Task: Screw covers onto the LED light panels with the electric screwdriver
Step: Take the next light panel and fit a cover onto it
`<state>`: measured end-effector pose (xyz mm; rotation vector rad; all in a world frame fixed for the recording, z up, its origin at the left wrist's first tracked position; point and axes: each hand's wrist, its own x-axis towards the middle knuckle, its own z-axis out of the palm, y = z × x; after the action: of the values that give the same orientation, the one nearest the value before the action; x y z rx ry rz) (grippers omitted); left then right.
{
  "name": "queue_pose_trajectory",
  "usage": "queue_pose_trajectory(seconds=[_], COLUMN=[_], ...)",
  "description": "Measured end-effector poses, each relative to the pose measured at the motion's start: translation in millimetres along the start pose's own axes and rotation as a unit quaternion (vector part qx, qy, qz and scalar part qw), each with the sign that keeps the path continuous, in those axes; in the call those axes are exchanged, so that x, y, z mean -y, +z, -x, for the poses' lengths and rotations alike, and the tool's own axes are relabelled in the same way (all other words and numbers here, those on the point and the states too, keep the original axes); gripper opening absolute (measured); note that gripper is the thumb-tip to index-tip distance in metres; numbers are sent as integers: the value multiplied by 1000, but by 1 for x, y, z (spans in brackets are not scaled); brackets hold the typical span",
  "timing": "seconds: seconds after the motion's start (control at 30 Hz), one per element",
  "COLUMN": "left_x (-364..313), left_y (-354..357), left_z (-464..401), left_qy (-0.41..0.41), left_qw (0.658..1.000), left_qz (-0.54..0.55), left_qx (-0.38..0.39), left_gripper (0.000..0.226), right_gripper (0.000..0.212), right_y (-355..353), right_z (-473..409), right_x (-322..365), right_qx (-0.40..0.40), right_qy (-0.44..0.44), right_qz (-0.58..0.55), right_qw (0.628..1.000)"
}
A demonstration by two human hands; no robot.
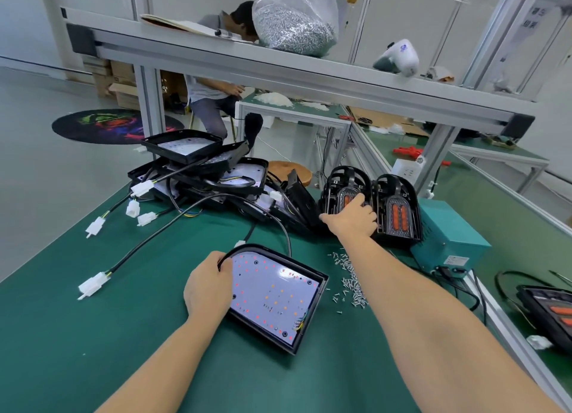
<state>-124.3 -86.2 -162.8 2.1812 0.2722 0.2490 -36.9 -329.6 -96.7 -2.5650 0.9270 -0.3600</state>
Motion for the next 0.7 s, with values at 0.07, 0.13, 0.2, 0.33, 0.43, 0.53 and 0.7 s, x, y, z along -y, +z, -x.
queue_pose_trajectory(seconds=[0.07,0.13,0.2,0.33,0.43,0.53,0.7], left_x=[0,0,0,0,-1,-3,-14], left_y=[-1,-2,-3,-8,-12,-13,-15], left_z=[-2,-4,-6,-9,-10,-9,-10], left_qy=[-4,-9,-14,-37,-73,-107,-116], left_qw=[1000,1000,999,986,958,921,889], left_qz=[0,4,16,143,253,339,385], left_qx=[8,22,38,74,114,161,220], left_gripper=[18,17,16,14,15,17,21], right_gripper=[105,102,100,106,99,100,115], right_y=[1,2,-4,-29,-44,-48,-42], right_z=[0,2,9,40,83,128,174], right_x=[-1,0,2,-3,-18,-35,-54], right_qx=[-4,-20,-51,-54,13,110,176], right_qy=[8,5,-19,-106,-191,-257,-349], right_qz=[-45,-100,-152,-243,-232,-170,-42], right_qw=[999,995,987,963,954,945,919])
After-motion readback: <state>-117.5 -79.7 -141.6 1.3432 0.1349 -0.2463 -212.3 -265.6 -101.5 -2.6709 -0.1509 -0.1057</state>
